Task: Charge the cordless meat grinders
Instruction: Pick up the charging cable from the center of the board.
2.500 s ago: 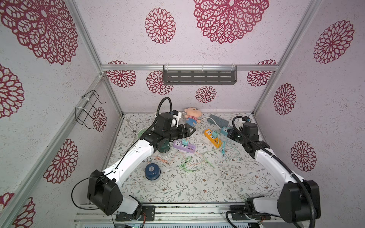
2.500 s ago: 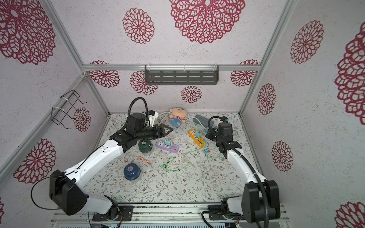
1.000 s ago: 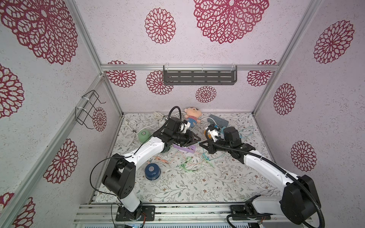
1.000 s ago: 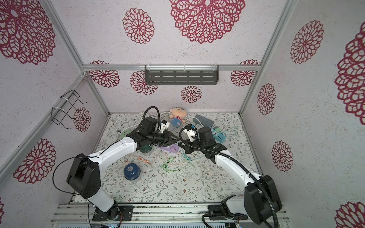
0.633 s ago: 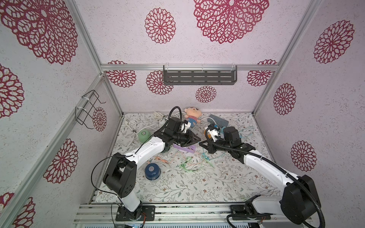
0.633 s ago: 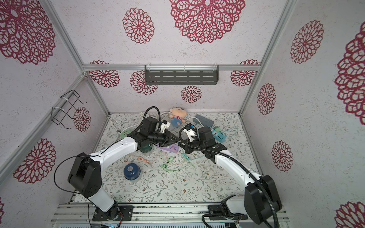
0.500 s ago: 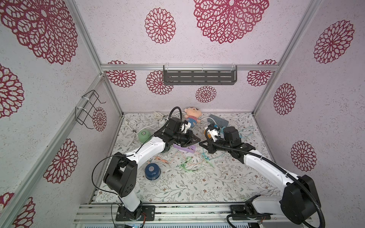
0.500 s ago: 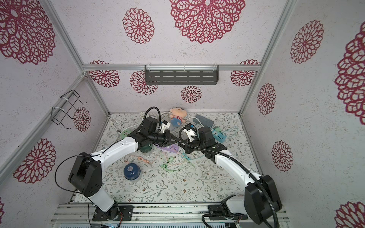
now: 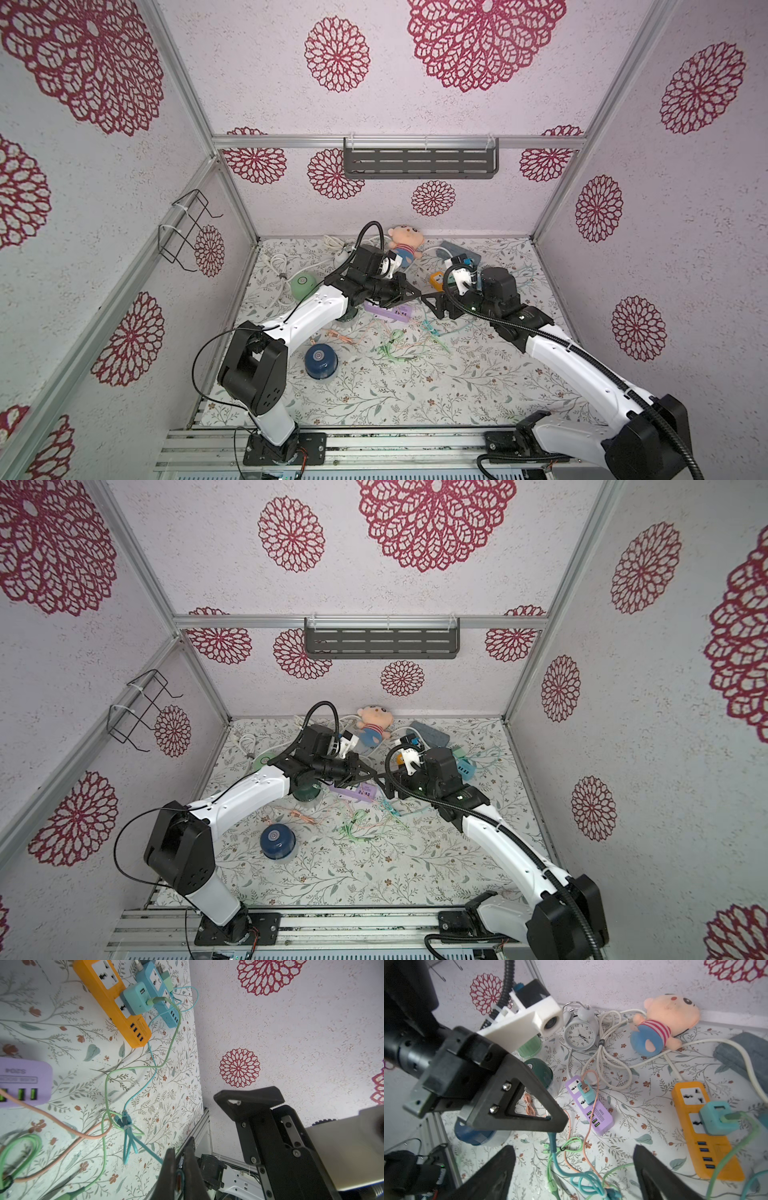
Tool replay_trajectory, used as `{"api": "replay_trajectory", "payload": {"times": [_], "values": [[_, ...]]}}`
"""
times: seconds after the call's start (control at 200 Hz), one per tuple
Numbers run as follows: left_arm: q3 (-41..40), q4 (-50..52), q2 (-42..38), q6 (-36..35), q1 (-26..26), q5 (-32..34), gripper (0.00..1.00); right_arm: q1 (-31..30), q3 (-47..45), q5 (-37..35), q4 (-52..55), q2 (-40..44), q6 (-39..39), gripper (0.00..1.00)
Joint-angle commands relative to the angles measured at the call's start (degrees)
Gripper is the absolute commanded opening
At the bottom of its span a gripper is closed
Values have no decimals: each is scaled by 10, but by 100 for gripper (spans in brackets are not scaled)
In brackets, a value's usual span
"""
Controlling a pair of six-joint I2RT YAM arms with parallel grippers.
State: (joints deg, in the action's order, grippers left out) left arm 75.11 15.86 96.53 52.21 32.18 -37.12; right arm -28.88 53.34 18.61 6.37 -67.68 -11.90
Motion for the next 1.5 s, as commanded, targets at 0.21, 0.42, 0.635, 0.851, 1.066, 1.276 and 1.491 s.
{"api": "replay_trajectory", "payload": {"times": [0.21,0.42,0.635,0.851,1.066,1.276,1.491], "values": [[33,75,-32,-43,-31,47,0,-1,38,-37,56,5,33,47],[23,73,-51,-35,-34,65,0,-7,18,18,4,-2,25,54],[12,63,-57,-30,-34,60,0,-35,48,42,-9,-52,27,42],[-4,55,-68,-28,-34,48,0,-82,94,21,-6,-110,32,53],[-30,39,-85,-20,-34,46,0,-92,135,9,-1,-156,32,37],[-44,30,-97,-13,-34,46,0,-94,143,2,4,-165,33,30],[-50,16,-97,-2,-32,44,0,-94,141,10,-7,-161,28,11]]}}
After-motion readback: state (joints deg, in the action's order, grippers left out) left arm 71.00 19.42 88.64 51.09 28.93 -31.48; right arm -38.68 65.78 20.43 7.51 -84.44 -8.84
